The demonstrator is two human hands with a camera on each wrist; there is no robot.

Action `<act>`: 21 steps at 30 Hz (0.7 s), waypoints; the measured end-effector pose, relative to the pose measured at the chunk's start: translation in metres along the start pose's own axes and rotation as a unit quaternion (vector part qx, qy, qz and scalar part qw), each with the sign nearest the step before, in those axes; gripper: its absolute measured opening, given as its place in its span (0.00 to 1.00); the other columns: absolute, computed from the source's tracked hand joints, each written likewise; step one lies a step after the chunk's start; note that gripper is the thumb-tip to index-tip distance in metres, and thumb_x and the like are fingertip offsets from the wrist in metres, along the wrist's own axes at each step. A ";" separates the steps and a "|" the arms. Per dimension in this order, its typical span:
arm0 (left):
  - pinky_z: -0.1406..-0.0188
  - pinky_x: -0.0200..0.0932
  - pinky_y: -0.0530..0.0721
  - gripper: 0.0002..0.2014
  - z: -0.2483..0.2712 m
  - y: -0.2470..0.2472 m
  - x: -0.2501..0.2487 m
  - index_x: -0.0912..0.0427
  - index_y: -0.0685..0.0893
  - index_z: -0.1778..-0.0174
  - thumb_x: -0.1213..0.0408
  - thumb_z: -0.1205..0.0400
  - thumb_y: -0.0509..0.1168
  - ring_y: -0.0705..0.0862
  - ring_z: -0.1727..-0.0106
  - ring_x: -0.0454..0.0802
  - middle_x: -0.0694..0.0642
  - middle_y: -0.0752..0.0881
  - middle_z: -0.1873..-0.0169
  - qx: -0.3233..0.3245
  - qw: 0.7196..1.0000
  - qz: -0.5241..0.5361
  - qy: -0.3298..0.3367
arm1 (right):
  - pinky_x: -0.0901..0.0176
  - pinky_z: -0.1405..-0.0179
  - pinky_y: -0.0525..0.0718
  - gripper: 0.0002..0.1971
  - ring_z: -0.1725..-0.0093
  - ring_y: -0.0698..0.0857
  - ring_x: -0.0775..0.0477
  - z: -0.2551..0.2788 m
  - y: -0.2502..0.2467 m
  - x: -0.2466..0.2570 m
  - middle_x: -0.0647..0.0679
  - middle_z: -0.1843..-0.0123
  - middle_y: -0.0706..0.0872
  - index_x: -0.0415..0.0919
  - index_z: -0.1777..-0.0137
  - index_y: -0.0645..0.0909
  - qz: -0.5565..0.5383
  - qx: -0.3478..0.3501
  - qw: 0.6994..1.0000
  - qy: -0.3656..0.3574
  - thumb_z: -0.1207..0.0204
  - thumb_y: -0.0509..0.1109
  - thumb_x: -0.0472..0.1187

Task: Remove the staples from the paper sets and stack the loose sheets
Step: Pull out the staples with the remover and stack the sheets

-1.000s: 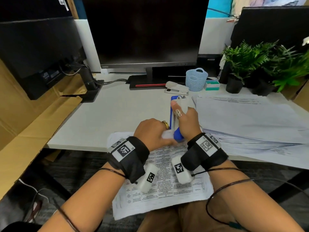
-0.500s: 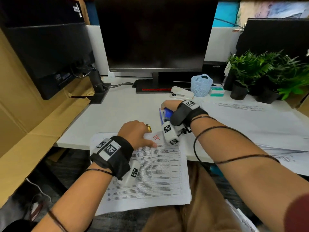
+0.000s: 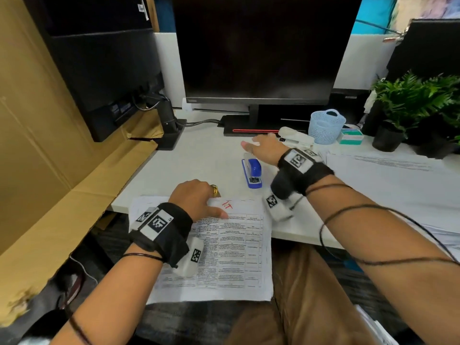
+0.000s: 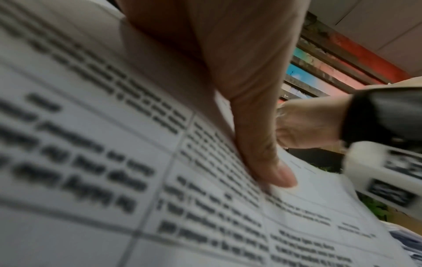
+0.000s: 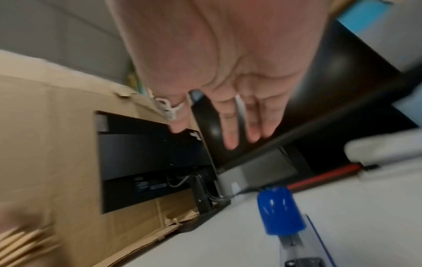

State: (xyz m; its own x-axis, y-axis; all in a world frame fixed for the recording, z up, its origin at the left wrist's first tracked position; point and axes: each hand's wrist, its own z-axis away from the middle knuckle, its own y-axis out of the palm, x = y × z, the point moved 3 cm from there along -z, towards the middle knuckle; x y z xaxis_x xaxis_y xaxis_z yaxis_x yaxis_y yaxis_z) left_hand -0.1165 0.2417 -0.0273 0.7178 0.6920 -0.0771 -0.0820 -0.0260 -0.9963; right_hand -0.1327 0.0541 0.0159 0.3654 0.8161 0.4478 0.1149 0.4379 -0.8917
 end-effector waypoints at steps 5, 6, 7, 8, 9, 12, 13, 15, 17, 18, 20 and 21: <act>0.64 0.40 0.69 0.29 -0.002 -0.014 0.000 0.57 0.87 0.49 0.33 0.31 0.67 0.77 0.61 0.49 0.55 0.86 0.58 -0.052 0.998 -0.023 0.004 | 0.64 0.47 0.76 0.21 0.48 0.80 0.53 0.056 0.014 0.000 0.53 0.50 0.82 0.45 0.42 0.83 0.028 0.089 0.983 -0.156 0.32 0.76 0.55; 0.65 0.40 0.68 0.29 -0.001 -0.018 -0.003 0.57 0.87 0.51 0.33 0.30 0.66 0.75 0.63 0.48 0.55 0.86 0.60 -0.072 0.997 -0.030 0.010 | 0.66 0.50 0.75 0.20 0.50 0.79 0.55 0.060 0.020 -0.003 0.53 0.50 0.83 0.45 0.42 0.83 0.034 0.103 0.981 -0.163 0.33 0.79 0.49; 0.65 0.40 0.67 0.28 0.000 -0.023 -0.006 0.57 0.86 0.50 0.34 0.28 0.65 0.74 0.64 0.48 0.55 0.86 0.61 -0.093 0.995 -0.037 0.019 | 0.67 0.51 0.75 0.18 0.52 0.80 0.56 0.062 0.024 -0.008 0.53 0.50 0.84 0.44 0.43 0.84 0.024 0.087 0.981 -0.173 0.33 0.80 0.44; 0.65 0.40 0.67 0.26 0.002 -0.028 -0.010 0.55 0.86 0.48 0.35 0.26 0.64 0.74 0.64 0.47 0.54 0.86 0.61 -0.118 0.992 -0.042 0.033 | 0.66 0.52 0.75 0.16 0.53 0.80 0.55 0.065 0.025 -0.011 0.53 0.52 0.85 0.43 0.44 0.85 -0.002 0.050 0.982 -0.184 0.32 0.79 0.40; 0.65 0.39 0.67 0.24 0.005 -0.033 -0.014 0.53 0.86 0.46 0.37 0.24 0.63 0.75 0.63 0.47 0.51 0.85 0.61 -0.144 0.987 -0.045 0.049 | 0.64 0.53 0.76 0.13 0.55 0.82 0.54 0.069 0.023 -0.015 0.54 0.54 0.86 0.43 0.47 0.86 -0.039 0.001 0.980 -0.195 0.32 0.78 0.37; 0.66 0.37 0.70 0.17 0.015 -0.044 -0.024 0.47 0.86 0.46 0.42 0.21 0.63 0.84 0.58 0.47 0.45 0.87 0.57 -0.251 0.958 -0.013 0.135 | 0.51 0.51 0.83 0.09 0.57 0.87 0.52 0.083 0.015 -0.029 0.54 0.57 0.90 0.45 0.50 0.89 -0.102 -0.128 0.957 -0.238 0.30 0.76 0.37; 0.68 0.37 0.73 0.15 0.019 -0.048 -0.027 0.47 0.88 0.49 0.44 0.22 0.63 0.86 0.59 0.47 0.44 0.88 0.58 -0.287 0.943 0.003 0.167 | 0.49 0.53 0.85 0.09 0.58 0.88 0.52 0.089 0.011 -0.031 0.54 0.57 0.91 0.47 0.50 0.90 -0.100 -0.171 0.942 -0.272 0.29 0.75 0.39; 0.69 0.39 0.81 0.11 0.023 -0.053 -0.030 0.50 0.89 0.55 0.50 0.23 0.65 0.87 0.62 0.47 0.45 0.89 0.62 -0.374 0.899 0.040 0.224 | 0.50 0.59 0.87 0.09 0.59 0.89 0.51 0.103 0.000 -0.031 0.53 0.57 0.92 0.47 0.50 0.90 -0.098 -0.254 0.895 -0.353 0.27 0.70 0.40; 0.67 0.45 0.85 0.05 0.029 -0.058 -0.035 0.57 0.90 0.59 0.61 0.24 0.70 0.88 0.63 0.50 0.50 0.90 0.63 -0.455 0.844 0.069 0.275 | 0.52 0.62 0.88 0.10 0.57 0.90 0.51 0.117 -0.011 -0.031 0.51 0.54 0.92 0.44 0.51 0.90 -0.084 -0.325 0.847 -0.411 0.27 0.68 0.36; 0.66 0.47 0.86 0.03 0.033 -0.060 -0.039 0.60 0.91 0.61 0.66 0.24 0.72 0.89 0.64 0.52 0.53 0.90 0.64 -0.489 0.817 0.079 0.295 | 0.52 0.62 0.87 0.10 0.56 0.90 0.50 0.122 -0.015 -0.031 0.50 0.53 0.91 0.43 0.52 0.90 -0.070 -0.357 0.827 -0.429 0.27 0.68 0.34; 0.62 0.48 0.87 0.05 0.039 -0.062 -0.043 0.63 0.91 0.65 0.69 0.24 0.73 0.89 0.64 0.53 0.56 0.90 0.65 -0.538 0.777 0.090 0.314 | 0.52 0.64 0.86 0.09 0.56 0.90 0.48 0.132 -0.021 -0.030 0.49 0.52 0.91 0.42 0.53 0.91 -0.038 -0.414 0.790 -0.452 0.25 0.70 0.32; 0.58 0.48 0.86 0.06 0.042 -0.063 -0.044 0.64 0.90 0.67 0.70 0.25 0.73 0.90 0.64 0.53 0.56 0.91 0.65 -0.555 0.765 0.086 0.315 | 0.53 0.65 0.85 0.08 0.57 0.90 0.47 0.137 -0.023 -0.028 0.49 0.52 0.91 0.42 0.53 0.91 -0.021 -0.435 0.774 -0.459 0.24 0.70 0.32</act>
State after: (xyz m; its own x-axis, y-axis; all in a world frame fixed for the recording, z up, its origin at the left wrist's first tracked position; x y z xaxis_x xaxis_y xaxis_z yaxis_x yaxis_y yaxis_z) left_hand -0.1719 0.2435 0.0407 0.9817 0.1343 0.1350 0.1749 -0.9161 -0.3607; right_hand -0.2720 0.0725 0.0327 -0.4205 0.9071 -0.0196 0.8334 0.3777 -0.4034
